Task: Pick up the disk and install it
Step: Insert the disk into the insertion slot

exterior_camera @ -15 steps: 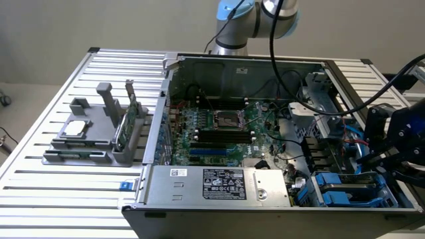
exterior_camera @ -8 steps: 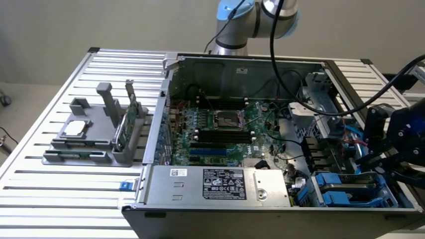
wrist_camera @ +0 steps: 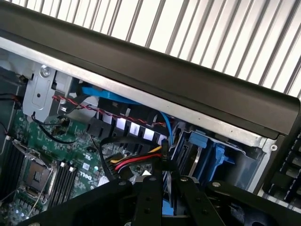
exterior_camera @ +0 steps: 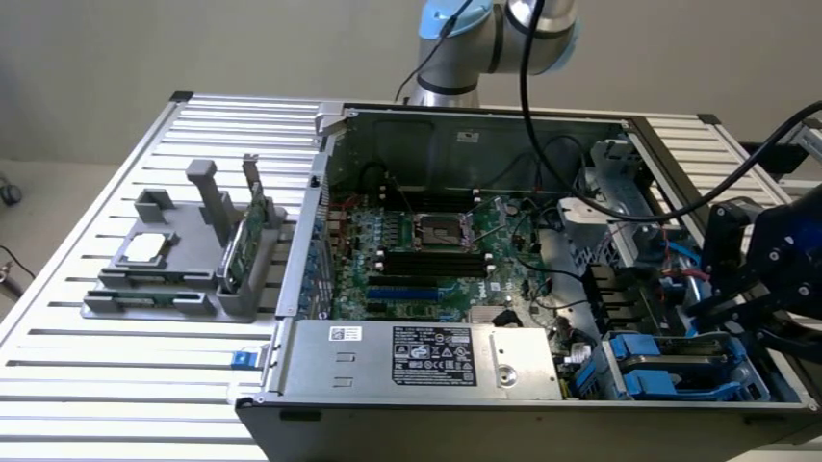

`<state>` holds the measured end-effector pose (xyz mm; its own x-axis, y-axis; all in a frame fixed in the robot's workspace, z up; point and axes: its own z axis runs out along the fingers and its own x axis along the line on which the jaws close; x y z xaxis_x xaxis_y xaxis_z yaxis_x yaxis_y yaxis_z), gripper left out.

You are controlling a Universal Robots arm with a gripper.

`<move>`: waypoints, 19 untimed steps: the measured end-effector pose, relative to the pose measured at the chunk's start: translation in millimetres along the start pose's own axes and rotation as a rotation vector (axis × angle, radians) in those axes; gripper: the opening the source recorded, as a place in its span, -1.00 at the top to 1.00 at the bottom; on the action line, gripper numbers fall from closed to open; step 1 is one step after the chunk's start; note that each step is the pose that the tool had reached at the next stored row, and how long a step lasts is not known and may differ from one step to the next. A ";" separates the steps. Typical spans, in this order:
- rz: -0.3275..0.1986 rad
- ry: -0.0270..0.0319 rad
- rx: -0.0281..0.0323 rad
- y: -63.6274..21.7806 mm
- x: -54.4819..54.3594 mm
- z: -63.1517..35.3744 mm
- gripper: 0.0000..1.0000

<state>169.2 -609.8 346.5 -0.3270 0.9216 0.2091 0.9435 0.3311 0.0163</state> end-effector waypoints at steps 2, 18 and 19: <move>0.001 -0.0015 0.0005 -1.4 0.5 0.1 0.66; 0.047 -0.1158 0.0334 -6.1 2.0 0.2 0.66; 0.057 -0.1170 0.0322 -6.1 2.0 0.1 0.66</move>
<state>162.8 -610.0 346.7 -0.2790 0.9557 0.0933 0.9590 0.2824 -0.0242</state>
